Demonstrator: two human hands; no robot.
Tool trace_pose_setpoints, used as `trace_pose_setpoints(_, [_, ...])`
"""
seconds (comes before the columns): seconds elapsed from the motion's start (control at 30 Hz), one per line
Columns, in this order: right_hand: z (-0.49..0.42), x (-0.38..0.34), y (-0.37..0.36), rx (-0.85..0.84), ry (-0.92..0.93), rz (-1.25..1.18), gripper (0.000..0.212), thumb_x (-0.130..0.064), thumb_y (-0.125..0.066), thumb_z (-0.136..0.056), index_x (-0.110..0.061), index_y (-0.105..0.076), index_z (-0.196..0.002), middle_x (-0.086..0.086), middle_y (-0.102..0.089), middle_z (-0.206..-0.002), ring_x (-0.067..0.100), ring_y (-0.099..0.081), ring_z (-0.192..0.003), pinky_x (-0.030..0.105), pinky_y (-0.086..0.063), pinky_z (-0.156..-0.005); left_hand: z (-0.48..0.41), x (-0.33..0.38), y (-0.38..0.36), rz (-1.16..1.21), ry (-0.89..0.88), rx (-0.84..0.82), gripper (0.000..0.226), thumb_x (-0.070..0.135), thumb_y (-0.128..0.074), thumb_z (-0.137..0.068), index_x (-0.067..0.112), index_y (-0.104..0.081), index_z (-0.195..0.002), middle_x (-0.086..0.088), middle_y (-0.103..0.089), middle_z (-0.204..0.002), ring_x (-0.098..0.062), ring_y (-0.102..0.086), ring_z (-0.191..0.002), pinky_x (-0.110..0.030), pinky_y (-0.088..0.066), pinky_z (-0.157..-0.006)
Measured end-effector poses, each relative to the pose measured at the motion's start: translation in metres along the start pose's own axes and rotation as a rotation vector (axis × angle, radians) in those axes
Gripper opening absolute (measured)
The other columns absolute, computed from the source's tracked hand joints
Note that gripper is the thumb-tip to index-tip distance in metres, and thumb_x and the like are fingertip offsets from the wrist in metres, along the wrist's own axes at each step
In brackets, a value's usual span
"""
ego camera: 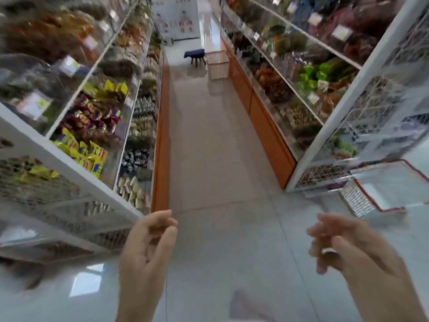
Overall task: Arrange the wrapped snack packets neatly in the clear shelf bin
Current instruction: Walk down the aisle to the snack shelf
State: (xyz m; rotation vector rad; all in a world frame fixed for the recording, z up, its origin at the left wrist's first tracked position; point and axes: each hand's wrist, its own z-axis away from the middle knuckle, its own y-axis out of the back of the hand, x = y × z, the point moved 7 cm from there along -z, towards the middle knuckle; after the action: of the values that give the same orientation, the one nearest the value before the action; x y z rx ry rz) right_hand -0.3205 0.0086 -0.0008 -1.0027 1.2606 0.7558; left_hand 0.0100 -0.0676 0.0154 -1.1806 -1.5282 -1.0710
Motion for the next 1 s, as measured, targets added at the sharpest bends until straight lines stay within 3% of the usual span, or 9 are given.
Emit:
trace_pose_setpoints(0.07, [-0.001,0.035,-0.038,0.006,-0.134,0.132,0.028,0.009,-0.056,-0.078,-0.011,-0.071,-0.091,0.016,-0.067,-0.081,0.022,-0.062,-0.059,0.025,-0.050,-0.047,-0.016,-0.043,-0.020,-0.038,0.153,-0.020,0.021,0.013,-0.066,-0.085,0.030,-0.065,-0.096,0.004,-0.067,-0.088,-0.011,-0.061,-0.081,-0.014,-0.048,-0.072])
trace_pose_setpoints(0.17, [-0.017,0.093,-0.036,0.068,-0.318,0.294,0.030,0.009,-0.058,-0.083,-0.017,-0.066,-0.095,0.014,-0.067,-0.087,0.018,-0.062,-0.067,0.026,-0.053,-0.056,-0.048,-0.090,-0.052,-0.085,0.300,-0.056,0.022,0.007,-0.060,-0.088,0.026,-0.061,-0.099,-0.001,-0.064,-0.091,-0.008,-0.060,-0.083,-0.016,-0.049,-0.075])
trace_pose_setpoints(0.37, [-0.135,0.133,-0.053,0.033,-0.409,0.494,0.030,-0.002,-0.063,-0.084,-0.029,-0.061,-0.097,-0.005,-0.065,-0.084,0.005,-0.061,-0.072,0.018,-0.052,-0.064,-0.183,-0.142,-0.113,-0.209,0.346,-0.091,0.017,0.014,-0.060,-0.090,0.021,-0.060,-0.105,0.003,-0.061,-0.091,-0.016,-0.060,-0.086,-0.020,-0.049,-0.075])
trace_pose_setpoints(0.57, [-0.338,0.131,-0.121,-0.075,-0.317,0.562,0.026,-0.013,-0.062,-0.087,-0.032,-0.056,-0.103,-0.007,-0.063,-0.093,0.006,-0.061,-0.079,0.025,-0.052,-0.072,-0.308,-0.158,-0.151,-0.215,0.367,-0.099,0.021,0.023,-0.062,-0.088,0.027,-0.060,-0.109,0.003,-0.063,-0.097,-0.004,-0.059,-0.087,-0.013,-0.048,-0.075])
trace_pose_setpoints(0.77, [-0.542,0.129,-0.209,-0.108,-0.179,0.570,0.030,-0.013,-0.060,-0.088,-0.023,-0.054,-0.116,-0.012,-0.059,-0.092,-0.002,-0.056,-0.078,0.013,-0.048,-0.069,-0.445,-0.198,-0.163,-0.158,0.406,-0.014,0.025,0.023,-0.062,-0.082,0.034,-0.061,-0.104,0.008,-0.066,-0.092,-0.004,-0.061,-0.086,-0.014,-0.049,-0.076])
trace_pose_setpoints(0.87, [-0.628,0.138,-0.255,-0.118,-0.168,0.584,0.030,-0.010,-0.061,-0.088,-0.018,-0.055,-0.116,-0.012,-0.058,-0.090,-0.010,-0.054,-0.077,0.005,-0.044,-0.068,-0.548,-0.225,-0.175,-0.160,0.386,-0.019,0.030,0.011,-0.063,-0.087,0.036,-0.060,-0.103,0.008,-0.065,-0.091,-0.004,-0.060,-0.084,-0.016,-0.050,-0.075])
trace_pose_setpoints(1.0, [-0.716,0.144,-0.295,-0.095,-0.211,0.592,0.032,-0.014,-0.062,-0.087,-0.027,-0.055,-0.116,-0.018,-0.061,-0.092,-0.008,-0.056,-0.085,0.003,-0.043,-0.071,-0.696,-0.240,-0.194,-0.183,0.321,-0.023,0.030,0.013,-0.061,-0.088,0.038,-0.059,-0.105,0.010,-0.064,-0.095,-0.005,-0.061,-0.088,-0.018,-0.051,-0.077])
